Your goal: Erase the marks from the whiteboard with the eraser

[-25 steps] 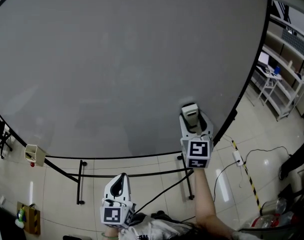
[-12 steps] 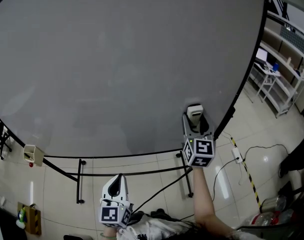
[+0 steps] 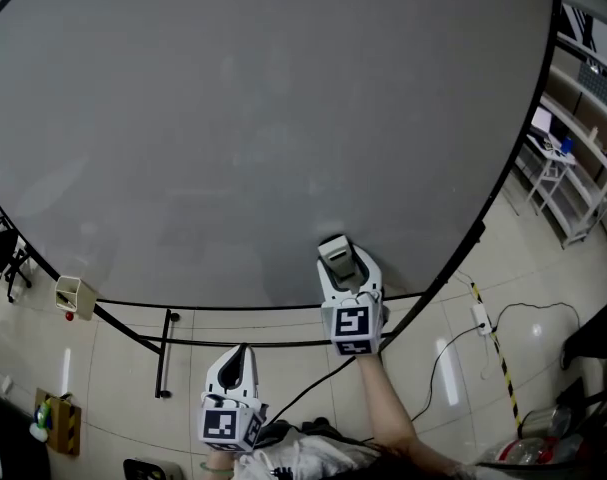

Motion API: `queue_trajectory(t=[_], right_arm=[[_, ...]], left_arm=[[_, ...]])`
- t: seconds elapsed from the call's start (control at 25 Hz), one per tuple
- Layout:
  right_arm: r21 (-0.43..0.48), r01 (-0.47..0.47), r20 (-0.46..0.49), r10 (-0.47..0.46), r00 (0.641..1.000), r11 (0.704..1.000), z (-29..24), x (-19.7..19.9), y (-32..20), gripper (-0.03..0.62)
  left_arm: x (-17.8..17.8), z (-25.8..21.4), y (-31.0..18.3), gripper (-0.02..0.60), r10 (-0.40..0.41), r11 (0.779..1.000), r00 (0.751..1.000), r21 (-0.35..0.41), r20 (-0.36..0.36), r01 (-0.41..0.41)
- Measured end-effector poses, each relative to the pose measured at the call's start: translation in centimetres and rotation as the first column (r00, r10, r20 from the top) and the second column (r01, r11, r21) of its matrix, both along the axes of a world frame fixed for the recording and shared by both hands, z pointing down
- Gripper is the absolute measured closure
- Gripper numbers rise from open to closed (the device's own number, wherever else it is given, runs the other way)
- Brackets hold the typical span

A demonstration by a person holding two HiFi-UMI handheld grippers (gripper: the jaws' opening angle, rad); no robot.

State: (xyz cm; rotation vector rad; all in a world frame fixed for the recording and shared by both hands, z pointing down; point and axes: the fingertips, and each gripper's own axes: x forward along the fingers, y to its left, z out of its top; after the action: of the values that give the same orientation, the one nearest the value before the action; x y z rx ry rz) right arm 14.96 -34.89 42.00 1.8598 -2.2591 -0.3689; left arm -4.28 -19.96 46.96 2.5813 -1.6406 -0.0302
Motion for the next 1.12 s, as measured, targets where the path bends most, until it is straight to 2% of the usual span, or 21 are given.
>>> queue_trajectory(t=[0.16, 0.32, 0.4, 0.48, 0.6, 0.68, 0.76, 0.84, 0.96, 1.04, 1.12], right_arm=[[0.002, -0.147, 0.118, 0.146, 0.982, 0.989, -1.2, 10.3, 0.8, 0.321], [-0.014, -0.309, 0.264, 0.301, 0.916, 0.951, -1.1, 21.8, 2.0, 0.321], [-0.023, -0.336, 0.364, 0.321, 0.875, 0.942, -0.7, 24.6, 2.5, 0.321], [-0.014, -0.357, 0.444, 0.326, 0.835, 0.934, -0.5, 24.9, 2.7, 0.322], [-0.003, -0.388, 0.533, 0.329, 0.779, 0.922, -0.1, 23.9, 2.7, 0.326], [-0.002, -0.35, 0.549, 0.294, 0.782, 0.937, 0.1, 21.9, 2.4, 0.326], [0.007, -0.257, 0.519, 0.217, 0.827, 0.966, 0.2, 17.8, 1.7, 0.324], [0.012, -0.14, 0.46, 0.119, 0.88, 0.99, 0.8, 12.0, 0.9, 0.322], [-0.018, 0.0, 0.271, 0.005, 0.963, 1.0, 2.2, 2.1, 0.3, 0.322], [-0.041, 0.028, 0.156, -0.022, 0.988, 0.999, 3.3, -2.0, -0.1, 0.322], [-0.054, 0.024, 0.105, -0.018, 0.994, 0.998, 3.6, -2.8, -0.1, 0.322]], left_arm=[[-0.9, 1.5, -0.2, 0.58, -0.02, 1.0, 1.0, -0.004, 0.006, 0.02], [-1.2, 2.0, -0.3, 0.58, -0.026, 0.999, 1.0, -0.02, 0.001, 0.026], [-1.2, 2.1, -0.3, 0.58, -0.023, 0.999, 1.0, -0.026, 0.005, 0.023], [-1.2, 2.3, -0.2, 0.58, -0.022, 0.999, 1.0, -0.028, 0.013, 0.022], [-1.5, 2.7, -0.2, 0.58, -0.028, 0.999, 1.0, -0.041, 0.014, 0.028], [-1.6, 2.8, -0.2, 0.58, -0.029, 0.998, 1.0, -0.054, 0.008, 0.03], [-1.8, 2.9, -0.4, 0.58, -0.033, 0.998, 0.999, -0.055, 0.005, 0.033], [-1.6, 2.7, -0.6, 0.58, -0.035, 0.998, 0.999, -0.058, -0.001, 0.034], [-1.1, 2.4, -0.5, 0.58, -0.029, 0.998, 1.0, -0.054, -0.013, 0.028], [-1.1, 2.3, -0.3, 0.58, -0.026, 0.999, 1.0, -0.046, -0.009, 0.025], [-1.3, 2.2, -0.3, 0.58, -0.03, 0.999, 1.0, -0.037, -0.002, 0.03]])
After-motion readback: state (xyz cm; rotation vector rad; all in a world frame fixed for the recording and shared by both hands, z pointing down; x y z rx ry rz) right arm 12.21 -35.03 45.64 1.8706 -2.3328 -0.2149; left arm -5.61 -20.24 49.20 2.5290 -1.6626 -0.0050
